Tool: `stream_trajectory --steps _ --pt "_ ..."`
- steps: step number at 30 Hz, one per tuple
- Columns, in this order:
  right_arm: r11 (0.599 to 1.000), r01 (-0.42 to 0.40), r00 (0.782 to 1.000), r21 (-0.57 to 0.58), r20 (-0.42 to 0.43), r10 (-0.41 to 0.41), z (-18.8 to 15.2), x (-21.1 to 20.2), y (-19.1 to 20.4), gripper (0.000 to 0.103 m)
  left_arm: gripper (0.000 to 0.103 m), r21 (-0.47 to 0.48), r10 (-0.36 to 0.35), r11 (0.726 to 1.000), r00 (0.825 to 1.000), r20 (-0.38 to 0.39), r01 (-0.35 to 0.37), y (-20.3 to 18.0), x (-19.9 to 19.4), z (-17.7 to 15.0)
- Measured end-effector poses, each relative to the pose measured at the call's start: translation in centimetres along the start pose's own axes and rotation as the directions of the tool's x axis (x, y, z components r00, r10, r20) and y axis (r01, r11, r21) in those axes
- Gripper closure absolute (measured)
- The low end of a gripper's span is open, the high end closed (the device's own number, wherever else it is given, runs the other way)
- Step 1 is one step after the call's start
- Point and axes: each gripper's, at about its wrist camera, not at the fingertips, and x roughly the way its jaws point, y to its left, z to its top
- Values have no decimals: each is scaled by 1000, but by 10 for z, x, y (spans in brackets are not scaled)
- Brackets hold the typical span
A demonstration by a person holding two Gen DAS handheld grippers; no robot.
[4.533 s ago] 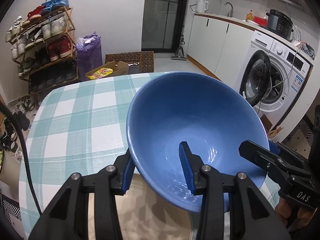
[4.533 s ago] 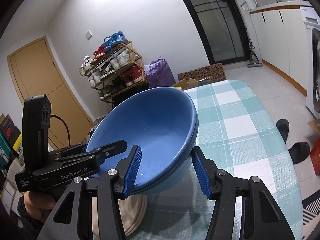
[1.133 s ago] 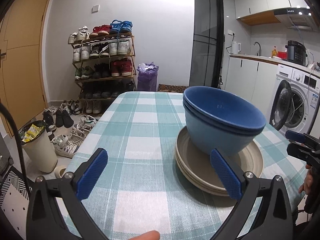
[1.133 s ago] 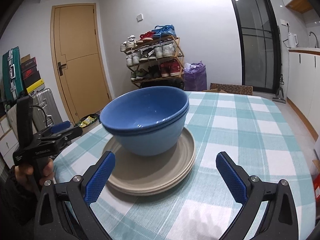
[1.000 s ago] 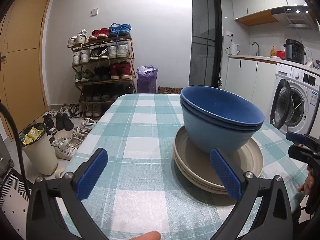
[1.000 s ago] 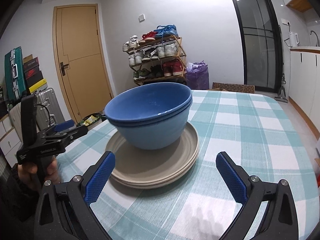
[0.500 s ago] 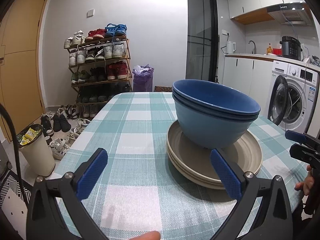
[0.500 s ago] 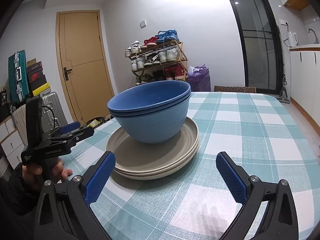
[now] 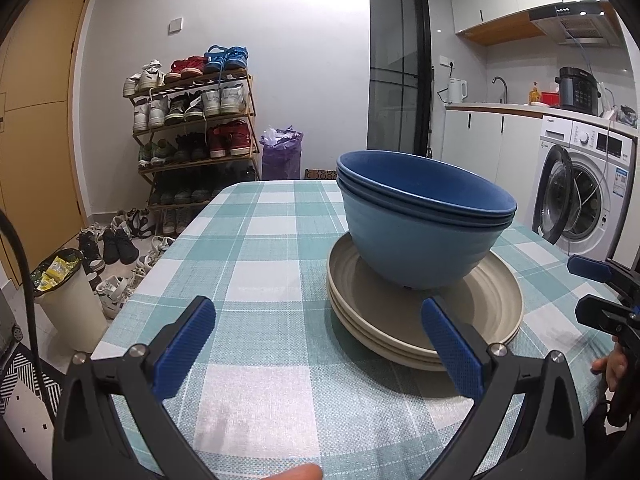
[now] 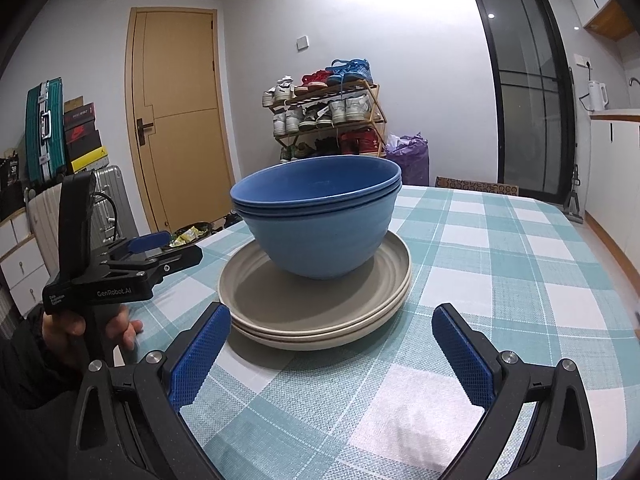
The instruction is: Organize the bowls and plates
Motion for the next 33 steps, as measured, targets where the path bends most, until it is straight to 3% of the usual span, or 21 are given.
stream_trajectory --steps 33 --pt "1000 -4 1000 8 1 4 -1 1 -3 1 0 8 -10 1000 1000 3 10 -2 -2 -1"
